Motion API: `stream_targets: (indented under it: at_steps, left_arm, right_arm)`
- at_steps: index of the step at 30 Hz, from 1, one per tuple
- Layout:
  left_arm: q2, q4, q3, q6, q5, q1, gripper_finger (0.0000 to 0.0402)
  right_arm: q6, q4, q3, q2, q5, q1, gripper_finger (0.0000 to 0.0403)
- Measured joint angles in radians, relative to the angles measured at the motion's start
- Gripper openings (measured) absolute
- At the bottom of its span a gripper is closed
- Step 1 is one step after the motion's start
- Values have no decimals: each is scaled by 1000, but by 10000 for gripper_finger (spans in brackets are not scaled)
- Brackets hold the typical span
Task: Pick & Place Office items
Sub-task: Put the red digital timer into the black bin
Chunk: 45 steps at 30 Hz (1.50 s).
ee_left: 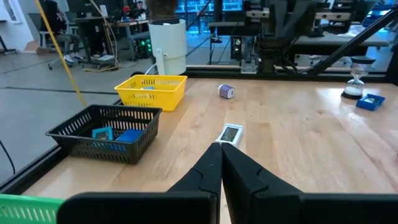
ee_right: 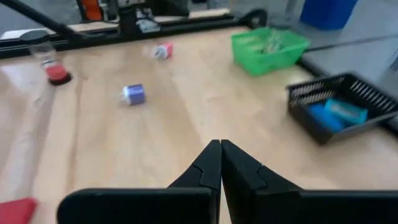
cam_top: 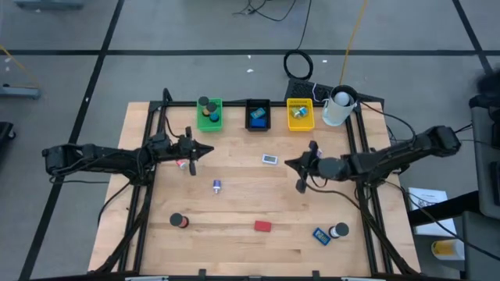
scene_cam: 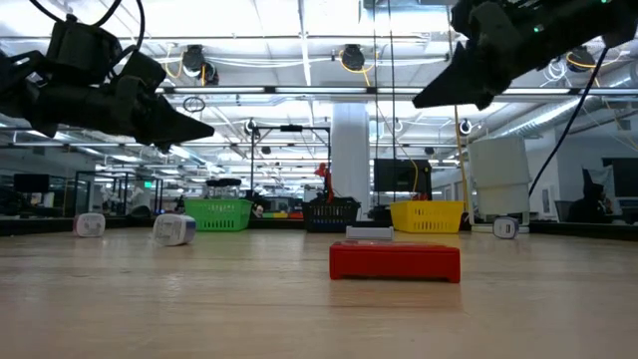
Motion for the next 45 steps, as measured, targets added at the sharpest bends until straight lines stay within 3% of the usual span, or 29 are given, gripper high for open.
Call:
stream_targets:
  at_steps: [6,14,28,33,40,45]
  left_arm:
    - [0,0,0,-7,0,0,40]
    - [0,1,0,-36,0,0,44]
    - [0,-7,0,-109,0,0,44]
    - [0,-7,0,-105,0,0,45]
    - [0,-14,0,-104,0,0,45]
    - [0,-19,1,-103,0,0,45]
  right_arm:
    - [118,-81,36,51,1,71,14]
    - [148,-90,182,301,-3,181,59]
    - [207,-94,355,571,-9,308,232]
    - [202,-90,446,673,-85,335,270]
    - [177,-215,555,801,-86,353,304]
    - [162,-245,578,832,-91,349,301]
